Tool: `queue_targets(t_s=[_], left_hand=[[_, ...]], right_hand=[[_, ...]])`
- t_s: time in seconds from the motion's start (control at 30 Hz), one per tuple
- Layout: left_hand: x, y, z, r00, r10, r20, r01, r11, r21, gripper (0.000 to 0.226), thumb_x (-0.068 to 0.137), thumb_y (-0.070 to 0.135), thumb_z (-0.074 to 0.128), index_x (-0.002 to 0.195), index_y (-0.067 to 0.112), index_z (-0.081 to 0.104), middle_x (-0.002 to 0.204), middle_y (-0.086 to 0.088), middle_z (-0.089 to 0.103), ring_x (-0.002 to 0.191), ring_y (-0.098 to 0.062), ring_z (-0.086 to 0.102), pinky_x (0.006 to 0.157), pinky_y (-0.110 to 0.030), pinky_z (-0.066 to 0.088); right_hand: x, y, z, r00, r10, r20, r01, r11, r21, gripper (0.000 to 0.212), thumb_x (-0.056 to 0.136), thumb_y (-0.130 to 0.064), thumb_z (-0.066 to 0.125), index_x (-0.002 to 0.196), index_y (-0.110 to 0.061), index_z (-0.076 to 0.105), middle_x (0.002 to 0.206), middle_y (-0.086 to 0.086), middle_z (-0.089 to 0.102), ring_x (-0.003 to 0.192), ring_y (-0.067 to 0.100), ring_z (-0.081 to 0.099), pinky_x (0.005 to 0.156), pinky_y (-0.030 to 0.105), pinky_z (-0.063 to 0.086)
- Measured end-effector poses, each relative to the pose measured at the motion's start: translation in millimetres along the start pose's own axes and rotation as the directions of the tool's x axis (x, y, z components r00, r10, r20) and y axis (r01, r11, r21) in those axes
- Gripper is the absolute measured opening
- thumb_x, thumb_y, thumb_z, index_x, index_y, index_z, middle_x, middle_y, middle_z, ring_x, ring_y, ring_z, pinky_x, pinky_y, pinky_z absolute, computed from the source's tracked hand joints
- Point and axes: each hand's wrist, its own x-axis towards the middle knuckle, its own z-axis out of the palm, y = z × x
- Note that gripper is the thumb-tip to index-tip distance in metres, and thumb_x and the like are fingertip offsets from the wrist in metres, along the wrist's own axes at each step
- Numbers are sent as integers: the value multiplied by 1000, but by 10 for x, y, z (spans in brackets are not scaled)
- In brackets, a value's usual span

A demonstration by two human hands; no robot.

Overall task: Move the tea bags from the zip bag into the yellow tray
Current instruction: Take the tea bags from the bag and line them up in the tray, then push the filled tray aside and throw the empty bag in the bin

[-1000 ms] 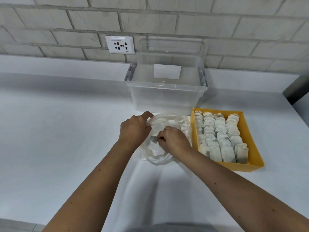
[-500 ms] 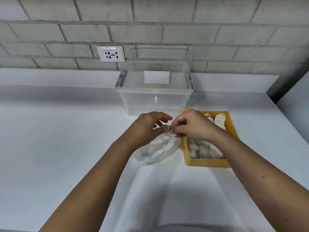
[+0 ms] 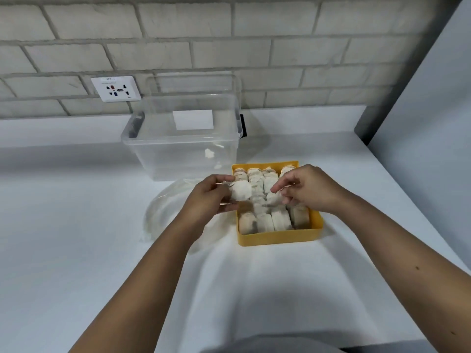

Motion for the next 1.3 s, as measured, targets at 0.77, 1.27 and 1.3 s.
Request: queue_targets(t_s=[0.77, 1.27, 1.3], left_hand=[[166, -102, 628, 997, 82, 1, -78, 942, 326, 9, 85, 31, 76, 82, 22, 75, 77, 3, 74, 72, -8, 65, 74, -29, 51], [265, -81, 946, 978, 119, 171, -165, 944, 284, 5, 89, 25, 73, 84, 26, 74, 79, 2, 76, 77, -13, 70, 86, -34, 56], [265, -86, 976, 975, 127, 179, -177, 940, 293, 5, 90, 25, 73, 85, 26, 74, 81, 0, 77, 77, -13, 70, 84, -32, 56]], right_hand=[[27, 541, -73, 998, 6, 55, 17, 906, -423, 25, 76, -17, 79, 92, -28, 64, 81, -10, 66, 80, 9, 60, 71, 32, 51], [-97, 415, -311, 988, -111, -104, 76, 953, -292, 22, 80, -41, 75, 92, -23, 71, 92, -11, 63, 81, 9, 52, 66, 22, 37], [-118, 439, -314, 986, -123, -113, 80, 942, -326, 20, 82, -41, 73, 90, -22, 71, 94, -8, 63, 84, 11, 50, 68, 25, 34]])
